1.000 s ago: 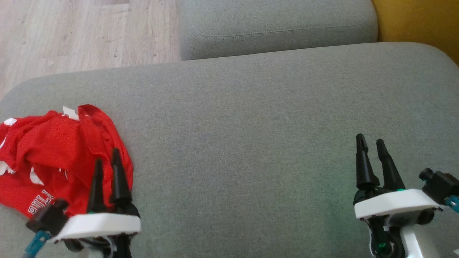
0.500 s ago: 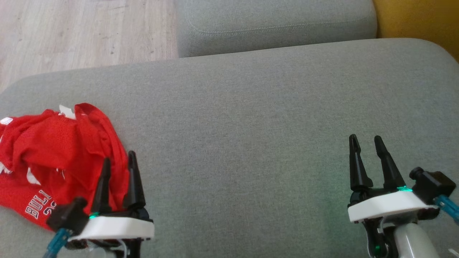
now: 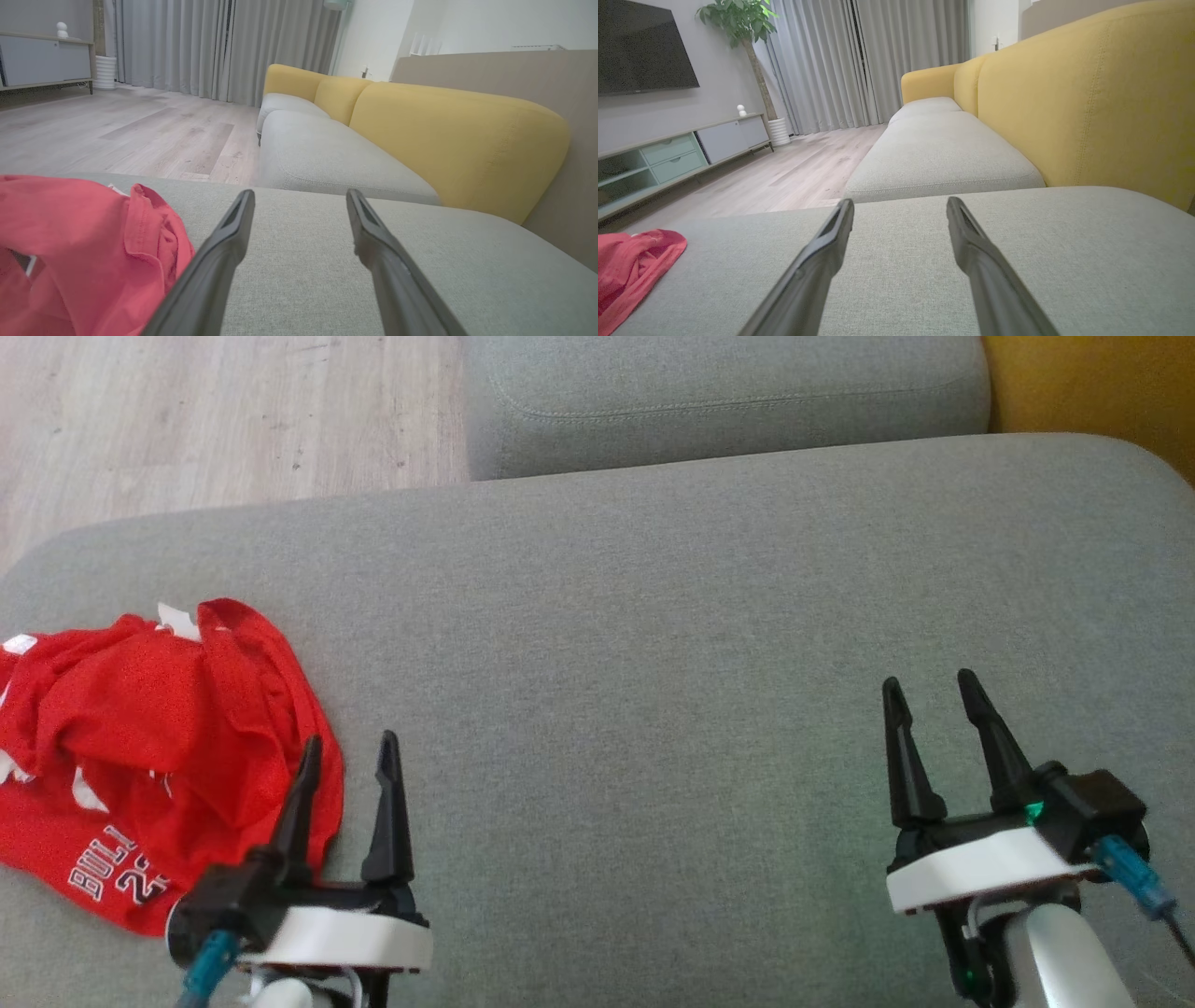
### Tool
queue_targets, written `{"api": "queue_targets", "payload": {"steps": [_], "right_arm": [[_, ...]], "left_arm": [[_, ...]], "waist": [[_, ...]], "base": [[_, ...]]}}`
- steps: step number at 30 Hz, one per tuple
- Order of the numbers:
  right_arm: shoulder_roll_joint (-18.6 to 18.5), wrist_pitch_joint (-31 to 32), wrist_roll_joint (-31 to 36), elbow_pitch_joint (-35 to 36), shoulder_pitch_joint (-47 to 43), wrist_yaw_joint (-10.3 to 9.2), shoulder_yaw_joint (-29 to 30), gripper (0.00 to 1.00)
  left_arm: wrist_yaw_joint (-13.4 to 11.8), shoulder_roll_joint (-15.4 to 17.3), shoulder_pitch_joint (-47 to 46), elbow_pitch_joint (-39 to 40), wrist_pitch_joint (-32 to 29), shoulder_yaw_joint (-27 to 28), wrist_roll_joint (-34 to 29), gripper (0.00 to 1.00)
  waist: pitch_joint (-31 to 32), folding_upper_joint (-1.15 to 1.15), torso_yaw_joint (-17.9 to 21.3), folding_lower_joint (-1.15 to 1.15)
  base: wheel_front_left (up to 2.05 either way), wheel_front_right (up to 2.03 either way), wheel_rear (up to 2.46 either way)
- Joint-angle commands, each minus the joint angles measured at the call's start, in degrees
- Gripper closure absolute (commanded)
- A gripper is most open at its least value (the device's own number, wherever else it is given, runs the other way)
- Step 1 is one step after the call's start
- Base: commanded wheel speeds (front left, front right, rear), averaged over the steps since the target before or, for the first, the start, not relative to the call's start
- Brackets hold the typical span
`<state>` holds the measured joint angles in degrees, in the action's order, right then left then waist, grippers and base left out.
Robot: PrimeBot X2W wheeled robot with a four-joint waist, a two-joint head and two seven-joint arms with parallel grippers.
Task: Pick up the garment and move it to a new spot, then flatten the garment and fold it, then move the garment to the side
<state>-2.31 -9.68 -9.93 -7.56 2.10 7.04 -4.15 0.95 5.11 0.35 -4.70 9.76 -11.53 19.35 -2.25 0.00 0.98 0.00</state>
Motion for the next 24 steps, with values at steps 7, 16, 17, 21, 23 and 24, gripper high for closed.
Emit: {"api": "queue_targets", "payload": {"steps": [7, 16, 17, 21, 23, 24], "right_arm": [[-0.5, -2.0, 7.1, 2.7, 2.9, 0.38, -2.1, 0.0], [-0.5, -3.5, 8.7, 3.0, 2.8, 0.41, -3.4, 0.0], [-0.5, -3.7, 8.8, 3.0, 2.8, 0.42, -3.7, 0.0], [-0.5, -4.4, 5.6, 2.7, 2.6, 0.43, -4.2, 0.0], [-0.6, -4.7, 3.6, 2.4, 2.5, 0.44, -4.3, 0.0], [-0.6, -4.9, 2.6, 2.2, 2.3, 0.44, -4.3, 0.0]], "left_arm": [[-1.7, 1.7, -2.9, 1.6, 2.0, -0.8, -6.2, 0.0], [-4.0, 2.7, -3.4, 2.0, 3.5, -2.7, -12.4, 0.0], [-4.2, 2.5, -3.3, 2.2, 3.6, -2.8, -12.6, 0.0], [-3.7, 1.4, -2.7, 2.7, 4.3, -1.8, -11.9, 0.0], [-3.0, 0.4, -2.2, 3.0, 4.7, -0.4, -10.8, 0.0], [-2.5, 0.0, -2.0, 3.2, 4.8, 0.3, -10.5, 0.0]], "waist": [[-0.2, 0.0, 0.2, 0.0], [-0.2, 0.0, 0.4, 0.0], [-0.2, 0.0, 0.4, 0.0], [-0.2, 0.0, 0.3, 0.0], [-0.2, 0.0, 0.3, 0.0], [-0.2, 0.0, 0.2, 0.0]], "base": [[0.0, 0.0, 0.0], [0.0, 0.0, 0.0], [0.0, 0.0, 0.0], [0.0, 0.0, 0.0], [0.0, 0.0, 0.0], [0.0, 0.0, 0.0]]}}
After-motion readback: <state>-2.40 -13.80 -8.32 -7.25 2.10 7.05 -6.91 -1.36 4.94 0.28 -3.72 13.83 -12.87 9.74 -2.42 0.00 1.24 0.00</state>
